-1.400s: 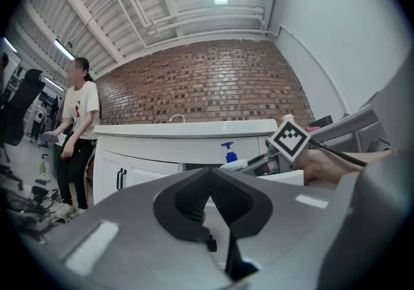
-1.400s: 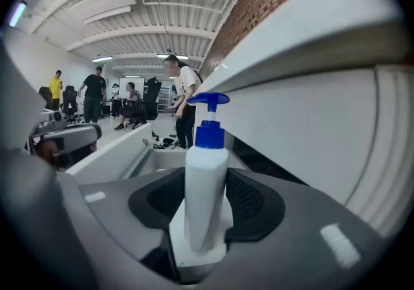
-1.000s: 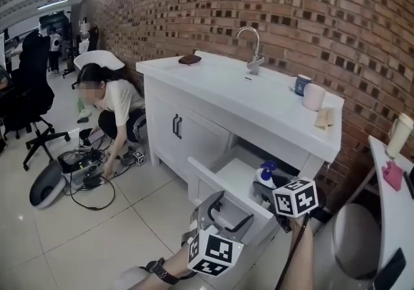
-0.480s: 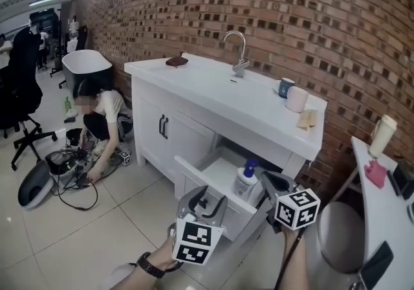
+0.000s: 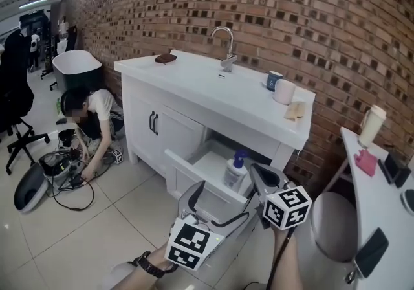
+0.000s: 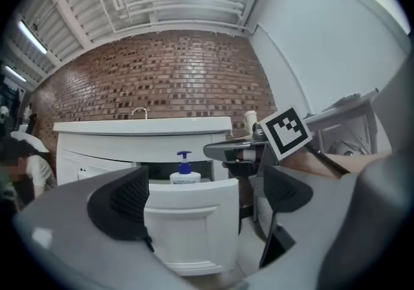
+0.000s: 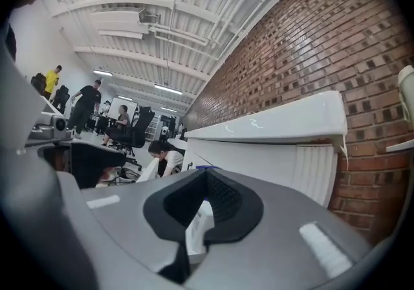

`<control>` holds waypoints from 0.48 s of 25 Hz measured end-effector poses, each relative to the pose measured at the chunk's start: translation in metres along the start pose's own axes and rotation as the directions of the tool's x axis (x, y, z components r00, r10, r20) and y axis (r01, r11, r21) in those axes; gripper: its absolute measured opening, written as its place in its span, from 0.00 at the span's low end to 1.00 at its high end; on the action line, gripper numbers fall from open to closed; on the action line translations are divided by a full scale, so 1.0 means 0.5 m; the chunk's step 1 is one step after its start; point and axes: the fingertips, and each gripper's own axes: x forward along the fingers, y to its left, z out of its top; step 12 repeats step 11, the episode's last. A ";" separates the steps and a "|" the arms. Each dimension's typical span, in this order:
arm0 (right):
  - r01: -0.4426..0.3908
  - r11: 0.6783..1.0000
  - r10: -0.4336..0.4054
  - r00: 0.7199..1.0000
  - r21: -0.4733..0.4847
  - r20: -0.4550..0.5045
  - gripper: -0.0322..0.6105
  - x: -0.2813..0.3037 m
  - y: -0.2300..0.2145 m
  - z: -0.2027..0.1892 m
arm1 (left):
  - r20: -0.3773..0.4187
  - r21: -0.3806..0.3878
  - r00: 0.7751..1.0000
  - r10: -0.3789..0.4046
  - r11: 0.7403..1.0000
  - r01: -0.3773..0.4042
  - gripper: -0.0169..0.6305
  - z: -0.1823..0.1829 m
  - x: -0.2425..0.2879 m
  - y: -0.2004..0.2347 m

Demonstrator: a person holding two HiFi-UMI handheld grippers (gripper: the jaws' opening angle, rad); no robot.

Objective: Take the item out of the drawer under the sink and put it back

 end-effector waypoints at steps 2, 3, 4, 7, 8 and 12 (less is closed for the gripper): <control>-0.002 1.000 0.002 1.000 -0.007 0.001 0.05 -0.009 0.011 0.004 | 0.022 -0.013 1.000 0.016 1.000 -0.016 0.92 0.006 -0.002 0.001; -0.001 1.000 0.001 1.000 -0.013 0.000 0.05 -0.013 0.014 0.005 | 0.036 -0.014 0.998 0.046 0.999 -0.045 0.90 0.011 -0.003 0.009; 0.003 1.000 -0.003 1.000 -0.019 -0.001 0.05 -0.016 0.016 0.005 | 0.053 -0.017 0.996 0.072 0.997 -0.072 0.89 0.017 -0.003 0.015; 0.016 1.000 -0.017 1.000 -0.026 -0.011 0.05 -0.023 0.013 -0.003 | 0.098 -0.027 0.989 0.112 0.994 -0.110 0.83 0.033 -0.008 0.025; 0.020 1.000 -0.020 1.000 -0.023 -0.012 0.05 -0.024 0.010 -0.006 | 0.110 -0.017 0.987 0.121 0.993 -0.120 0.80 0.037 -0.011 0.029; 0.027 1.000 -0.027 1.000 -0.014 -0.014 0.05 -0.027 0.001 -0.012 | 0.135 0.044 0.976 0.173 0.983 -0.181 0.45 0.044 -0.019 0.050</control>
